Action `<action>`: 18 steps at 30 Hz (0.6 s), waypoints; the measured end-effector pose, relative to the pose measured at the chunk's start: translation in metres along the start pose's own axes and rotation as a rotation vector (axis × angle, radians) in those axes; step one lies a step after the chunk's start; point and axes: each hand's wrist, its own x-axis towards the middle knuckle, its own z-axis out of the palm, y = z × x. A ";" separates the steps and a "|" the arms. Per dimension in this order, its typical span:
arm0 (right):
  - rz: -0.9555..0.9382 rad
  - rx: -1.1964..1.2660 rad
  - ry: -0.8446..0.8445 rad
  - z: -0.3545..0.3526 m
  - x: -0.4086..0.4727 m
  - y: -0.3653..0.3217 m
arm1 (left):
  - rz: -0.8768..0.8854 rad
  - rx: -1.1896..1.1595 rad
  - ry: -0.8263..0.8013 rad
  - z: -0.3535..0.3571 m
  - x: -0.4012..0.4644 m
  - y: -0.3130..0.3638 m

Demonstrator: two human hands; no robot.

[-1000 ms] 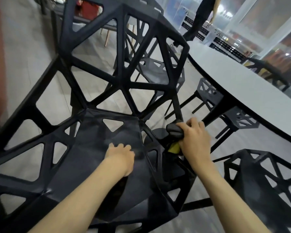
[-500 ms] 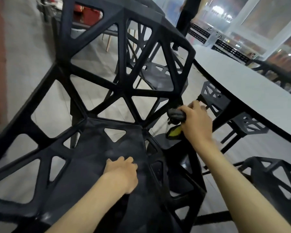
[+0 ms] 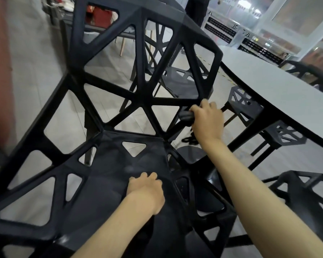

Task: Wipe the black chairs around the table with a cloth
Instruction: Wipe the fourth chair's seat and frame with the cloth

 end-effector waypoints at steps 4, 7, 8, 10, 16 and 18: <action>-0.133 0.075 -0.188 0.033 -0.040 -0.041 | -0.010 0.001 0.006 0.002 0.001 0.001; -0.200 0.071 -0.278 0.040 -0.057 -0.061 | -0.005 -0.007 0.006 0.004 0.001 0.000; -0.225 0.049 -0.260 0.037 -0.051 -0.059 | -0.002 -0.008 0.011 0.005 0.002 -0.001; -0.223 -0.006 -0.213 0.025 -0.032 -0.043 | 0.008 -0.019 0.008 0.005 0.002 -0.003; 0.100 0.002 -0.065 -0.007 0.009 0.002 | 0.002 -0.013 -0.008 0.002 0.002 0.001; 0.160 0.044 -0.052 0.002 0.001 -0.015 | -0.002 -0.003 -0.014 0.002 0.001 0.004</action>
